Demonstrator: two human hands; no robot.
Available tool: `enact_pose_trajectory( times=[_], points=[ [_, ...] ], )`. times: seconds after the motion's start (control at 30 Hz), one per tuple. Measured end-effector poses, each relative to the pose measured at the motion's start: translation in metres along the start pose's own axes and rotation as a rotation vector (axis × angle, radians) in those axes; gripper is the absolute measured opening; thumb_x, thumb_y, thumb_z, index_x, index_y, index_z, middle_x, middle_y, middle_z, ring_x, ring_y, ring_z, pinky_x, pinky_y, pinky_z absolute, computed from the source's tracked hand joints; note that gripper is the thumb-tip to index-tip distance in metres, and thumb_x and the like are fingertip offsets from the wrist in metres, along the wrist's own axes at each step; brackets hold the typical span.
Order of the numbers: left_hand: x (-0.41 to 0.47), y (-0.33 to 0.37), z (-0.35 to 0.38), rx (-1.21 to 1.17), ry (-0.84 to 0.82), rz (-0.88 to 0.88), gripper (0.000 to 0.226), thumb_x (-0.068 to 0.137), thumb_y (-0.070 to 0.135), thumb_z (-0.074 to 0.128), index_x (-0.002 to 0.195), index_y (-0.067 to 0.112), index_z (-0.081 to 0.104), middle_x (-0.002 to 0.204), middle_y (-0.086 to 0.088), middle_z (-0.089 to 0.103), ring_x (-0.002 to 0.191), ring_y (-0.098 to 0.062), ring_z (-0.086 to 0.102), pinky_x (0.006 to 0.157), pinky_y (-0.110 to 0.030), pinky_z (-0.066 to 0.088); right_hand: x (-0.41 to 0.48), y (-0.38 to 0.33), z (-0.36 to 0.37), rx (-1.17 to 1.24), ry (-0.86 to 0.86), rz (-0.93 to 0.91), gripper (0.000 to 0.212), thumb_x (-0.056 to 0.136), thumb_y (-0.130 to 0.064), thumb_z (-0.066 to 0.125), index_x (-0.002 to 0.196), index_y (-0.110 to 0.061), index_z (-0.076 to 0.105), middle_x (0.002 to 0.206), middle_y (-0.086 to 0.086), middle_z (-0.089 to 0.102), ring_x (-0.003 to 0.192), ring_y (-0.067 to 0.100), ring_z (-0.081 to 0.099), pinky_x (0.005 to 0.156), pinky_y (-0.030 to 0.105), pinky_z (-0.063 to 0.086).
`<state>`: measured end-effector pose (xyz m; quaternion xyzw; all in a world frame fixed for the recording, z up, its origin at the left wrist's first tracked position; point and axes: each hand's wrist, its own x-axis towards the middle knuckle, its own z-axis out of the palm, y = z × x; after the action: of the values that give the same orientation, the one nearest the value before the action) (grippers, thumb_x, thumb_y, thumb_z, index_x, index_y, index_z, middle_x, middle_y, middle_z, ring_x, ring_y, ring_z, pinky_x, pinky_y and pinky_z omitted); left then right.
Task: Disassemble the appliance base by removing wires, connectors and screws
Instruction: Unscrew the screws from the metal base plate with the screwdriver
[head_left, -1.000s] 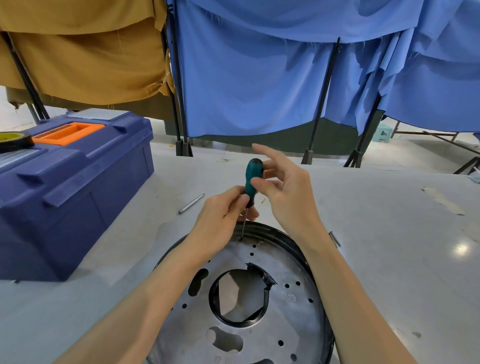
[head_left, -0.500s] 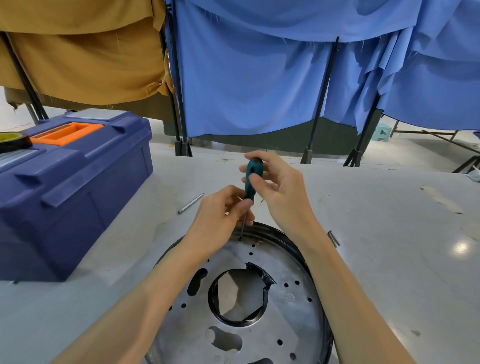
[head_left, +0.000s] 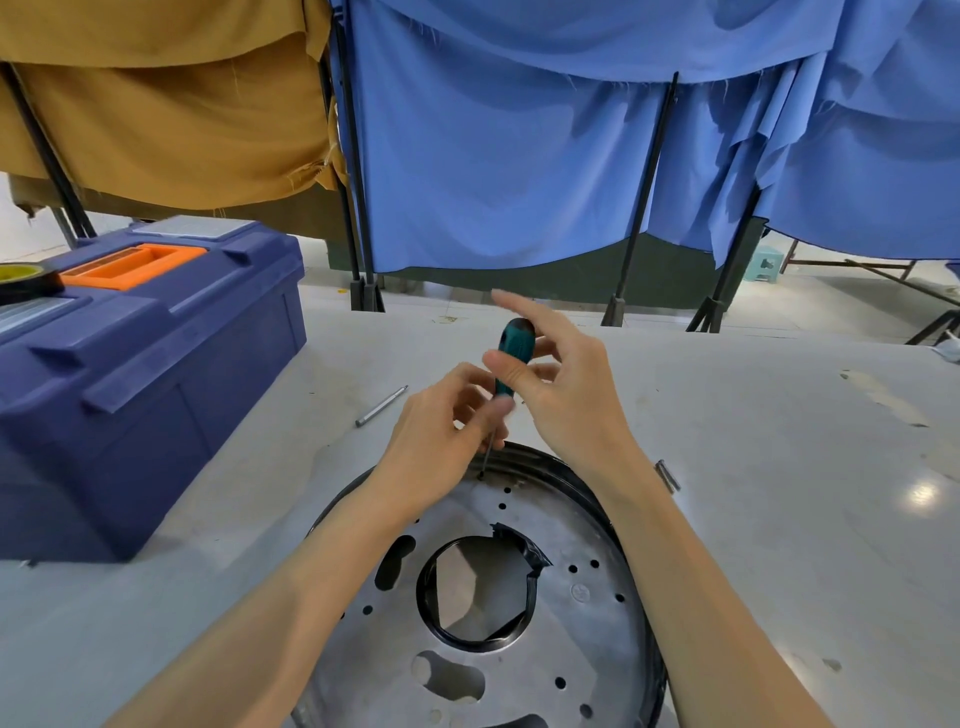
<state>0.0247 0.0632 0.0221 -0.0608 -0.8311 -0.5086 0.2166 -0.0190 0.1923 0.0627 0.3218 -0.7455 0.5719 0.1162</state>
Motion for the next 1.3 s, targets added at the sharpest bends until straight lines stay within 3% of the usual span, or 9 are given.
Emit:
enact_pose_trajectory(
  times=[0.17,0.33,0.53,0.7,0.87,0.93,1.0,1.2,1.3],
  points=[
    [0.0005,-0.0019,-0.001,0.029,-0.019,-0.011,0.017,0.1,0.014,0.047,0.097,0.024,0.059,0.076,0.003,0.068,0.074,-0.012,0.068,0.077,-0.041,0.059,0.0005,-0.0009,-0.004,0.162,-0.02,0.024,0.031,0.093,0.005,0.054,0.117,-0.014,0.053,0.102,0.007,0.068,0.089,0.018,0.069,0.085,0.035,0.057],
    [0.0004,-0.0026,0.0005,0.028,0.023,-0.023,0.012,0.091,0.027,0.063,0.097,0.027,0.052,0.077,0.006,0.069,0.073,-0.011,0.069,0.076,-0.042,0.058,0.0001,0.0009,-0.0015,-0.009,0.011,-0.005,0.04,0.087,-0.014,0.069,0.125,-0.027,0.062,0.11,0.002,0.057,0.092,0.01,0.057,0.079,0.019,0.052],
    [-0.0001,0.001,0.0002,0.002,-0.028,-0.026,0.012,0.099,0.015,0.048,0.097,0.02,0.058,0.075,0.001,0.071,0.074,-0.013,0.068,0.078,-0.043,0.058,0.0005,0.0002,-0.0049,0.105,-0.01,0.005,0.037,0.092,0.003,0.056,0.124,-0.016,0.059,0.108,0.006,0.068,0.098,0.022,0.066,0.089,0.037,0.056],
    [-0.0011,0.003,0.0008,0.053,0.002,-0.027,0.02,0.091,0.032,0.061,0.106,0.019,0.056,0.073,0.003,0.069,0.07,-0.009,0.067,0.073,-0.034,0.057,-0.0003,-0.0002,-0.0025,0.007,-0.004,-0.024,0.039,0.085,-0.019,0.072,0.122,-0.026,0.064,0.106,0.001,0.06,0.088,0.009,0.058,0.074,0.015,0.049],
    [-0.0012,0.0036,-0.0011,0.016,-0.041,-0.037,0.017,0.101,0.019,0.045,0.1,0.016,0.061,0.079,-0.002,0.071,0.075,-0.014,0.069,0.079,-0.042,0.058,0.0019,0.0,-0.007,0.119,-0.012,0.016,0.035,0.091,0.003,0.058,0.118,-0.019,0.057,0.102,0.001,0.069,0.096,0.015,0.066,0.085,0.028,0.056],
    [-0.0001,0.0023,-0.0011,0.006,-0.014,-0.042,0.004,0.095,0.022,0.058,0.097,0.019,0.058,0.075,0.001,0.071,0.071,-0.013,0.069,0.077,-0.042,0.058,0.0002,-0.0004,-0.0046,0.107,-0.032,-0.003,0.029,0.091,-0.004,0.061,0.115,-0.02,0.059,0.106,0.0,0.066,0.098,0.014,0.064,0.084,0.027,0.056],
    [-0.0001,0.0028,-0.0003,0.035,0.012,-0.04,0.021,0.086,0.03,0.068,0.098,0.02,0.055,0.074,0.003,0.07,0.068,-0.012,0.068,0.074,-0.039,0.058,-0.0009,-0.0006,-0.0018,0.031,-0.027,-0.022,0.033,0.087,-0.015,0.07,0.118,-0.025,0.062,0.11,-0.001,0.06,0.096,0.01,0.059,0.078,0.017,0.052],
    [-0.0013,0.0022,-0.0009,0.029,-0.037,-0.019,0.018,0.102,0.022,0.041,0.097,0.026,0.058,0.076,0.001,0.069,0.075,-0.015,0.068,0.076,-0.045,0.058,0.0008,0.0001,-0.0064,0.132,-0.03,0.009,0.039,0.09,0.008,0.055,0.119,-0.018,0.059,0.103,0.004,0.069,0.094,0.019,0.067,0.086,0.036,0.057],
    [-0.0008,0.0007,-0.0011,0.028,-0.016,-0.036,0.005,0.098,0.022,0.052,0.098,0.022,0.057,0.077,0.002,0.069,0.076,-0.016,0.068,0.079,-0.045,0.057,-0.0002,0.0,-0.0042,0.117,-0.054,-0.015,0.03,0.093,-0.002,0.058,0.116,-0.021,0.06,0.107,0.002,0.065,0.098,0.015,0.064,0.082,0.03,0.057]
  ],
)
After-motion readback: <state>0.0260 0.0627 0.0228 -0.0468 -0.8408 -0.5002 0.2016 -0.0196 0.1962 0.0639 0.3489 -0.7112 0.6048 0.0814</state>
